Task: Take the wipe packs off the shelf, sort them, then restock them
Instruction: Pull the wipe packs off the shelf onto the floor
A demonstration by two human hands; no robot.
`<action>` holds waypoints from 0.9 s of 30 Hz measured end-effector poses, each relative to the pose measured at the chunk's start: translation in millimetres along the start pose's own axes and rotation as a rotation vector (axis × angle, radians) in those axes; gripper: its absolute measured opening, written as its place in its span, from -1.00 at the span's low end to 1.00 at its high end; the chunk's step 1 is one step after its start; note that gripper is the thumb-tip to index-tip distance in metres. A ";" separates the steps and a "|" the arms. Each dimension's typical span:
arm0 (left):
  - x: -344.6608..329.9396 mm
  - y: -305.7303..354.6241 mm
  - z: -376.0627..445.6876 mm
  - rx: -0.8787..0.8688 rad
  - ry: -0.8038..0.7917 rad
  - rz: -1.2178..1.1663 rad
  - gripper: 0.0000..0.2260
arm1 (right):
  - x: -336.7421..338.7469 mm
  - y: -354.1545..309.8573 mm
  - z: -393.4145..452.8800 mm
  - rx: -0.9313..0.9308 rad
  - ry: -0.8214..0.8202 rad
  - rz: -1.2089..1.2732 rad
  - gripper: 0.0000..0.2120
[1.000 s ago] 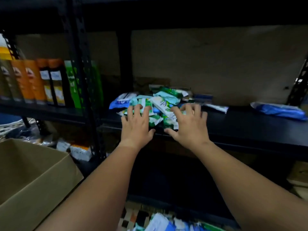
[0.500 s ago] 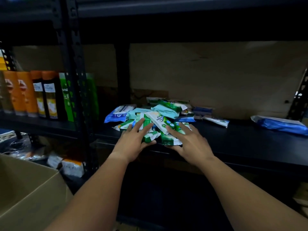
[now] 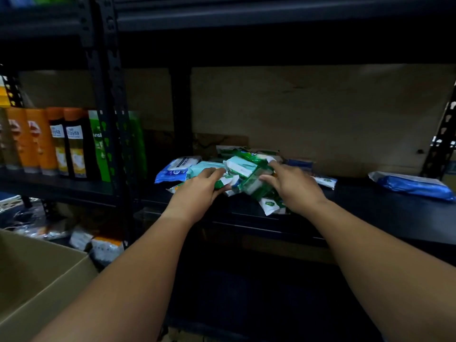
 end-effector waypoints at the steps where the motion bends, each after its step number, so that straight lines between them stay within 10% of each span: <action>1: 1.5 1.2 -1.4 0.003 0.009 0.011 -0.52 | 5.2 0.1 -0.7 -0.005 0.006 -0.009 -0.57; 27: 11.8 40.9 -118.4 -0.019 0.289 0.079 -0.39 | 14.6 -35.0 -110.8 0.155 0.376 -0.305 -0.59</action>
Point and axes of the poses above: each hand's wrist, its own z-axis towards the middle knuckle, its own x-axis out of the back of the hand, y = z × x, the point moved 1 cm from there along z, towards the middle knuckle, and after that the axes turned 7 degrees about -y, right-handed, at the moved point
